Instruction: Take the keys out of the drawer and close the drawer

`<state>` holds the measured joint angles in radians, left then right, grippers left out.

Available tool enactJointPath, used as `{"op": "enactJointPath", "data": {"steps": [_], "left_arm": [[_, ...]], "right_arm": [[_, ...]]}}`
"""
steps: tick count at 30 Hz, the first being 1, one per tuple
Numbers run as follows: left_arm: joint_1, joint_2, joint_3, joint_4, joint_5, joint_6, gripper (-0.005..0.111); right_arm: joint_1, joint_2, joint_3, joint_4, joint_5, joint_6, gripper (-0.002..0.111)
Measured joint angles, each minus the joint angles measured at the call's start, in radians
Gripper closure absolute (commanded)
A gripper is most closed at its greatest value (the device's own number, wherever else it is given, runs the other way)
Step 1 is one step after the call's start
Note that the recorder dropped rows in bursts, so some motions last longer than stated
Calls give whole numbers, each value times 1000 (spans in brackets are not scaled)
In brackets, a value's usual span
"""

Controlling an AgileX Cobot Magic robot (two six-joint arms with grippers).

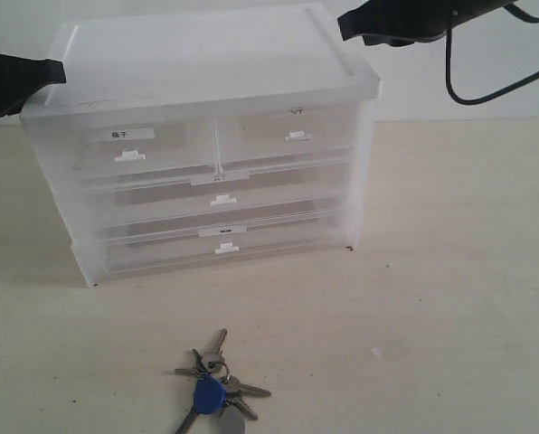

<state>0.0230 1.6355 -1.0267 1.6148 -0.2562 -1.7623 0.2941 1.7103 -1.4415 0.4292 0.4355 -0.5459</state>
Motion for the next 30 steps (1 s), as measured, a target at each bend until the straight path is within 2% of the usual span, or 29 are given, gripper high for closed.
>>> {"op": "enactJointPath", "data": {"steps": [6, 22, 30], "left_arm": [[0, 0, 4, -45, -11, 49, 102], [6, 0, 8, -63, -43, 77, 102], [-12, -11, 57, -256, -51, 250, 102]], "right_arm": [[-21, 35, -1, -118, -12, 153, 108], [47, 34, -1, -158, 39, 199, 108], [74, -94, 108, -123, 61, 206, 108]]}}
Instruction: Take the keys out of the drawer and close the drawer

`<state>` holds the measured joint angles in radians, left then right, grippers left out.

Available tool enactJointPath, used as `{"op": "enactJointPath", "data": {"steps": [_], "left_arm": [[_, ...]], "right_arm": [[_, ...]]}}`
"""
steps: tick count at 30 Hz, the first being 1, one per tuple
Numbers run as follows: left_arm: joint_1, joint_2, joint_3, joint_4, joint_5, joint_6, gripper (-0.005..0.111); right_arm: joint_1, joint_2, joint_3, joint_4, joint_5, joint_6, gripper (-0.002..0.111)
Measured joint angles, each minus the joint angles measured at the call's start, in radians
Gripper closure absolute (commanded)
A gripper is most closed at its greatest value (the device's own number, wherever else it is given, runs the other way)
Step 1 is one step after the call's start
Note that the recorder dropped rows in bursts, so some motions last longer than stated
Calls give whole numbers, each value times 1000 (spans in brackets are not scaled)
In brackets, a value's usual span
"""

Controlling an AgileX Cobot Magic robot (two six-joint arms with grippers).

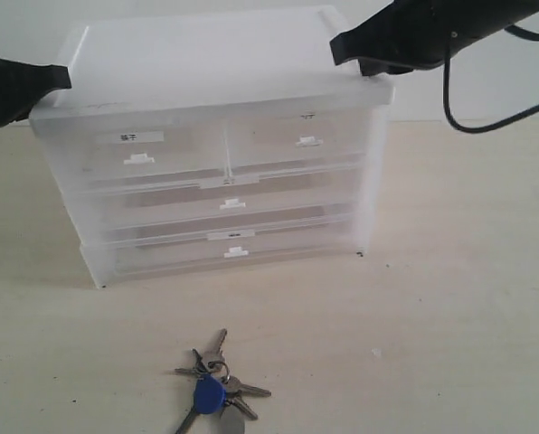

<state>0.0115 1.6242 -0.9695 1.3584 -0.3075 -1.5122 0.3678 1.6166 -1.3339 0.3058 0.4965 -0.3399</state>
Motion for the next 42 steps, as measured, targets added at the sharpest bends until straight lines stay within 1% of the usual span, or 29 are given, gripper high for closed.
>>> {"op": "enactJointPath", "data": {"steps": [3, 6, 8, 10, 13, 18, 20, 22, 25, 27, 30, 36, 42], "left_arm": [[-18, -12, 19, -14, -51, 20, 102], [-23, -34, 34, -26, -80, 30, 102], [-24, -39, 36, -26, -80, 32, 102], [-24, -39, 36, -26, -80, 33, 102], [-24, -40, 36, -26, -80, 33, 102], [-24, -40, 36, -30, -80, 45, 102], [-24, -40, 36, -46, -80, 64, 102], [-24, -40, 36, -64, -80, 82, 102], [-24, -40, 36, -83, -80, 101, 102], [-24, -40, 36, -88, -80, 108, 102], [-24, -30, 36, -101, -71, 110, 102], [-10, -20, 36, -213, -43, 178, 102], [-1, -11, 55, -243, -74, 189, 102]], "right_arm": [[17, -40, 65, 31, -16, 0, 108], [23, -73, 111, 37, -53, 0, 108], [32, -88, 121, 16, -66, 0, 108], [33, -105, 131, -34, -73, 40, 108], [-10, -114, 131, -112, -94, 146, 108], [-127, -67, 131, -150, -117, 200, 108], [-151, -46, 131, -147, -125, 206, 108], [-153, -32, 131, -138, -130, 210, 108], [-129, -8, 131, -129, -131, 210, 108], [-87, 1, 132, -128, -136, 200, 108], [-56, 1, 132, -146, -123, 194, 108], [7, -1, 132, -165, -30, 200, 108], [17, -3, 132, -190, -13, 200, 108]]}}
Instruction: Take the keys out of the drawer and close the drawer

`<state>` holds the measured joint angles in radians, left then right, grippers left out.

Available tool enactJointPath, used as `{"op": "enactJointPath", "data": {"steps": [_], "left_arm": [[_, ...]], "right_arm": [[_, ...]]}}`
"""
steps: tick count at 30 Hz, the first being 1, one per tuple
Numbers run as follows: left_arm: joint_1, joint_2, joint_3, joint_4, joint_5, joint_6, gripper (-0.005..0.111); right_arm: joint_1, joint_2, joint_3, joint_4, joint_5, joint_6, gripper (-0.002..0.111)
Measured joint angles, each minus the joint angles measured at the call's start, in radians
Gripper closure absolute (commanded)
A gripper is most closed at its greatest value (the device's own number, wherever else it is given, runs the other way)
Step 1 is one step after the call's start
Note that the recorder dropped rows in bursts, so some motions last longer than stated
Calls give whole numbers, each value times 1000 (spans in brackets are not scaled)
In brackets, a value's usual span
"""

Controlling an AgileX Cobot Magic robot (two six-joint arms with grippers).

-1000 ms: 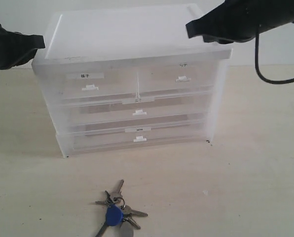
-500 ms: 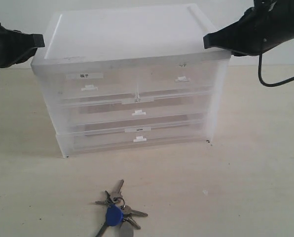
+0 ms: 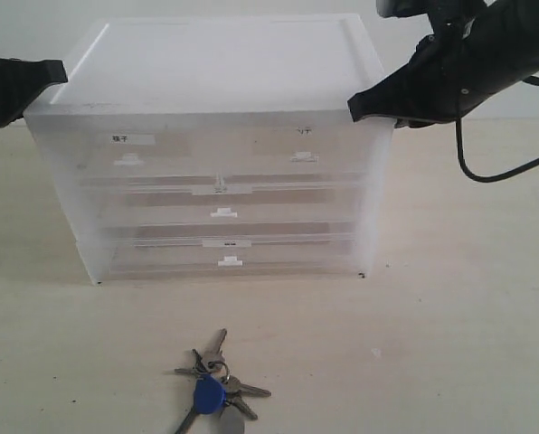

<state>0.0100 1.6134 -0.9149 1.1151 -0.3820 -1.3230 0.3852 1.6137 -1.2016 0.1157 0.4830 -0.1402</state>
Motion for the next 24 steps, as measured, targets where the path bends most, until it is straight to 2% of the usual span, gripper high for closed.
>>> {"op": "enactJointPath", "data": {"steps": [6, 11, 19, 24], "left_arm": [[10, -2, 51, -103, -72, 45, 102], [10, -10, 59, -111, -87, 59, 102], [-6, -137, 74, -64, 18, 125, 102], [-29, -271, 80, -72, 24, 154, 102]], "right_arm": [[2, -37, 0, -9, 55, 0, 108], [5, -75, 5, -17, 102, -6, 108], [15, -95, 9, -34, 124, -12, 108], [35, -123, 11, -63, 70, 41, 108]]}}
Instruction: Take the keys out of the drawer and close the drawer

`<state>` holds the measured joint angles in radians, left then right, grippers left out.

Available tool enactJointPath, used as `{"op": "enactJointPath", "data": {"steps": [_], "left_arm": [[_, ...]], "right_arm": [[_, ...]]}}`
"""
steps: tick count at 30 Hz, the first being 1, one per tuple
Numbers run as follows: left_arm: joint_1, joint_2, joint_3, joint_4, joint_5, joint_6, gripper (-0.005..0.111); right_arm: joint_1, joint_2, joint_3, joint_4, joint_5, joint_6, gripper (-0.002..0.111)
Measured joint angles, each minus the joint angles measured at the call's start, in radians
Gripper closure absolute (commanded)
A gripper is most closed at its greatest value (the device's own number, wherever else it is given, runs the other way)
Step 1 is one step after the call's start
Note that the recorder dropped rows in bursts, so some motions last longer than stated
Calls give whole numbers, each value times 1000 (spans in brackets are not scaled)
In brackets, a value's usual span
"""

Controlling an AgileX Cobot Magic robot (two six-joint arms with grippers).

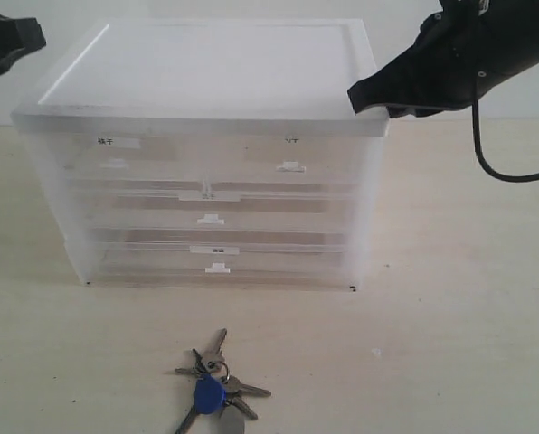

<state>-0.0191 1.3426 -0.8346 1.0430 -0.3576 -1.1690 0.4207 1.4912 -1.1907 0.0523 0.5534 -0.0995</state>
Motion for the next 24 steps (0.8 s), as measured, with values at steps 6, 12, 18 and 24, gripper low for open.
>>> {"op": "enactJointPath", "data": {"steps": [6, 12, 18, 24], "left_arm": [[0, -198, 69, -71, 24, 54, 102], [0, -532, 184, -113, -30, 60, 102], [0, -865, 273, -128, -39, 64, 102], [0, -1055, 365, -130, -39, 66, 102]], "right_arm": [[8, -133, -2, -128, -11, 87, 108], [8, -448, -2, -134, -2, 100, 108], [8, -845, 194, -134, -180, 100, 108], [8, -1189, 350, -124, -261, 111, 108]]}}
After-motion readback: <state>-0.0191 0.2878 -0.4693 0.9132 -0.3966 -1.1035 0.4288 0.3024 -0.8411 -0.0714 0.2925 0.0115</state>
